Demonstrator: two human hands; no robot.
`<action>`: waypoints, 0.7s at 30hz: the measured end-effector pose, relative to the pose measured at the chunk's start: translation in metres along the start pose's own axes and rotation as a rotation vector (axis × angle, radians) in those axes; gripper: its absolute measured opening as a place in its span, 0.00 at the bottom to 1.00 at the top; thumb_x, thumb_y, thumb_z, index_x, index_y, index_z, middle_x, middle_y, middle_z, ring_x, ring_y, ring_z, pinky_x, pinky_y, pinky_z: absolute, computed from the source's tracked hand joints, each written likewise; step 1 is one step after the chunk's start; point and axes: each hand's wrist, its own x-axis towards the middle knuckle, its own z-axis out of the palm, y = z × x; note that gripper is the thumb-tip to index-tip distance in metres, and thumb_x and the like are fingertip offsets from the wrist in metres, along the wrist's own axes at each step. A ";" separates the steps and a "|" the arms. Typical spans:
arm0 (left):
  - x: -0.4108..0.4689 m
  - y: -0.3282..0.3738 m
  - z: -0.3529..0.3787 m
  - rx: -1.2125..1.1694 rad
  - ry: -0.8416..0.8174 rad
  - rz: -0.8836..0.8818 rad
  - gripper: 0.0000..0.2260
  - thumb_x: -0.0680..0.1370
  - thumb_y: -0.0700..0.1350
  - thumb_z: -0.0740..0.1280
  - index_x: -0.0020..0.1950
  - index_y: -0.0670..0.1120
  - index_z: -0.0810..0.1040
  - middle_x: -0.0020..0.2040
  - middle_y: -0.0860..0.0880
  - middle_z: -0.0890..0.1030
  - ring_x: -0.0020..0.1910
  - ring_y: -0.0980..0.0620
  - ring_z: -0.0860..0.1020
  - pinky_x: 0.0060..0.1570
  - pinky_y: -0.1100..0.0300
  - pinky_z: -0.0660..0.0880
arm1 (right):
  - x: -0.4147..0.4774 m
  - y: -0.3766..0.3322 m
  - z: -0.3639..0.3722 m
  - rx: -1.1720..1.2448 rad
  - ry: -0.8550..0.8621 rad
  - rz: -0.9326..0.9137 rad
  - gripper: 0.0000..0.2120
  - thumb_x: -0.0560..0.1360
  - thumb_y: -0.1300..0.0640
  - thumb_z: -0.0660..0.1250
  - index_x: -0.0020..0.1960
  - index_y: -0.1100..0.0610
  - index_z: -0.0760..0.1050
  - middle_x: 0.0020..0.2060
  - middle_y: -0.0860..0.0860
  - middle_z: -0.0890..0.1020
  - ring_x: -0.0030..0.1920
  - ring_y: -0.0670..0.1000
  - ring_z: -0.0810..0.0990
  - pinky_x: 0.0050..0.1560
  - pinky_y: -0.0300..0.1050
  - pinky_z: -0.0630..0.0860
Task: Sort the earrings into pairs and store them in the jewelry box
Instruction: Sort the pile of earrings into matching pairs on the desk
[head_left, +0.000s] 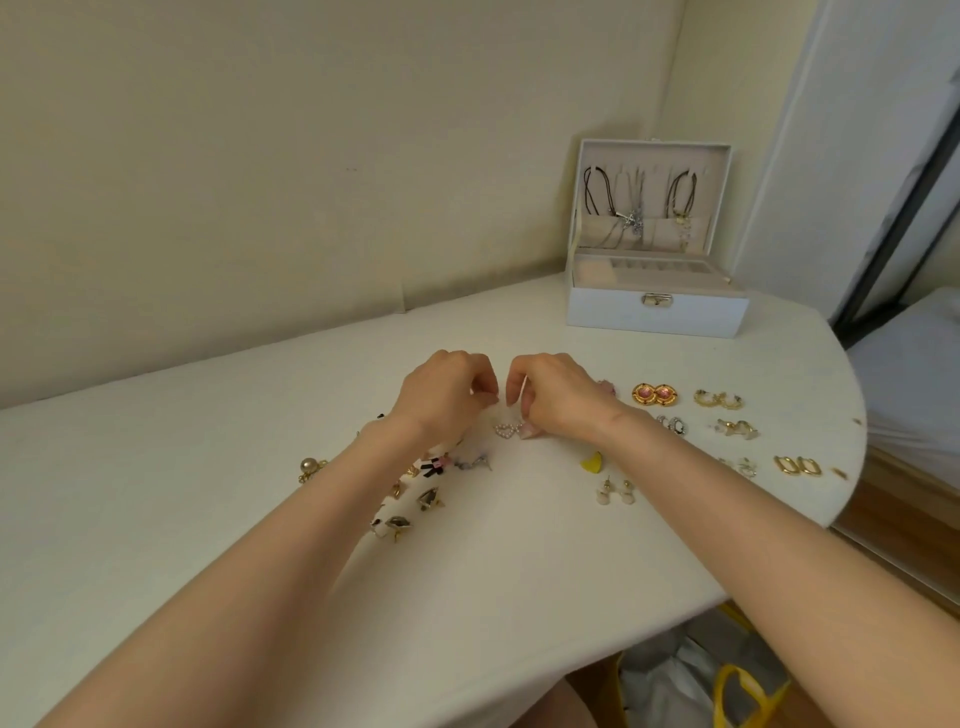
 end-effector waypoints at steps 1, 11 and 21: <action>-0.001 -0.003 -0.002 0.000 0.044 -0.015 0.05 0.77 0.43 0.65 0.50 0.47 0.78 0.50 0.51 0.81 0.44 0.53 0.72 0.44 0.58 0.70 | 0.000 0.001 0.000 -0.011 0.007 -0.012 0.14 0.66 0.66 0.73 0.47 0.53 0.77 0.46 0.50 0.81 0.52 0.50 0.78 0.30 0.37 0.59; -0.007 -0.022 -0.019 0.091 -0.019 -0.244 0.02 0.75 0.44 0.67 0.46 0.47 0.75 0.49 0.48 0.80 0.50 0.47 0.76 0.44 0.56 0.71 | 0.020 -0.010 0.005 0.169 0.138 -0.156 0.06 0.72 0.63 0.70 0.47 0.56 0.83 0.43 0.52 0.82 0.43 0.48 0.76 0.49 0.41 0.73; -0.011 -0.013 -0.006 0.136 -0.143 -0.294 0.14 0.73 0.59 0.67 0.45 0.48 0.77 0.47 0.48 0.81 0.49 0.47 0.78 0.43 0.57 0.71 | 0.040 -0.023 0.033 0.095 0.077 -0.140 0.15 0.70 0.71 0.64 0.49 0.56 0.83 0.47 0.55 0.82 0.47 0.55 0.80 0.49 0.47 0.79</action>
